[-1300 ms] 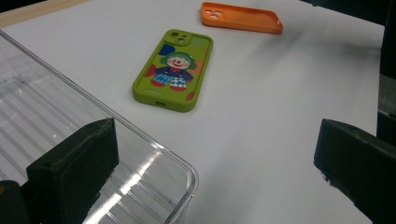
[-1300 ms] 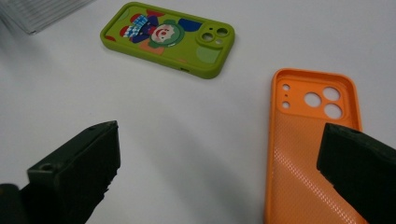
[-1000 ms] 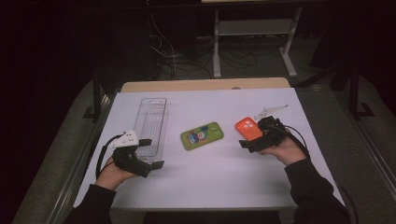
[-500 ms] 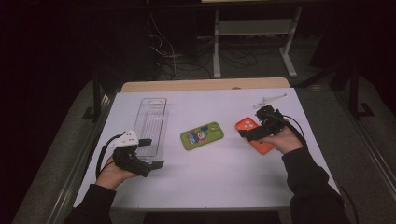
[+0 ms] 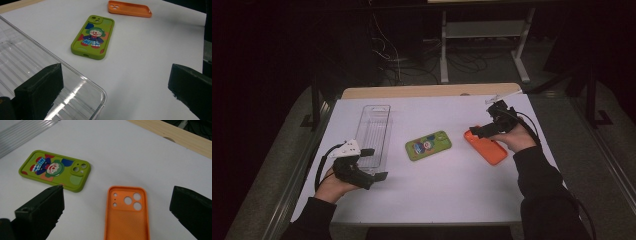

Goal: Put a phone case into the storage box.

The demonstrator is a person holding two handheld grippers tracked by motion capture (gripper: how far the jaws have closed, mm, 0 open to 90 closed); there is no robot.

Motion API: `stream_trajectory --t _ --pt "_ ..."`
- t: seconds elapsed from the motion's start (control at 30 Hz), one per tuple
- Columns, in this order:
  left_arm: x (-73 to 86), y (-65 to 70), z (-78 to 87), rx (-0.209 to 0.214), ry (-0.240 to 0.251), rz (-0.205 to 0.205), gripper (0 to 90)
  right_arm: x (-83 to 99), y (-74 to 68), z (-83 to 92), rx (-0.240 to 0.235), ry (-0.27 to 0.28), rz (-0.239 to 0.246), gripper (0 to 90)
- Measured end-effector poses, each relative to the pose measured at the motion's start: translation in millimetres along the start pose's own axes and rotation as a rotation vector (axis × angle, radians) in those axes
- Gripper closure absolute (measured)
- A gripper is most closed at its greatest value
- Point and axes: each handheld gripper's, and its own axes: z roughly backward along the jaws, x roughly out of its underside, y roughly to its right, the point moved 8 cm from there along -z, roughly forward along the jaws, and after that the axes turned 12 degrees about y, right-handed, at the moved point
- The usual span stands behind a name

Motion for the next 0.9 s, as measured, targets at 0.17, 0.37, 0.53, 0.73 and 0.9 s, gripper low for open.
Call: stream_trajectory --t 0.17,0.37,0.53,0.73,0.9 --pt "0.0 0.0 -0.1 0.0 0.001 0.001 0.0 -0.4 11.8 -5.0 0.045 -0.002 -0.001 0.0" --pt "-0.1 0.2 -1.0 0.001 0.007 0.001 0.0 0.2 27.0 -8.8 0.1 -0.001 -0.031 0.0" --pt "-0.1 0.1 -0.9 0.0 0.007 0.001 0.0 3.7 34.3 -10.9 0.118 -0.02 -0.043 0.0" --pt "0.0 -0.1 -0.3 0.0 0.001 -0.001 0.0 10.6 39.6 -13.1 0.126 -0.049 -0.039 0.0" --pt "0.0 0.4 -1.0 0.001 0.007 -0.001 0.0 18.0 43.5 -15.8 0.124 -0.058 -0.038 0.0"
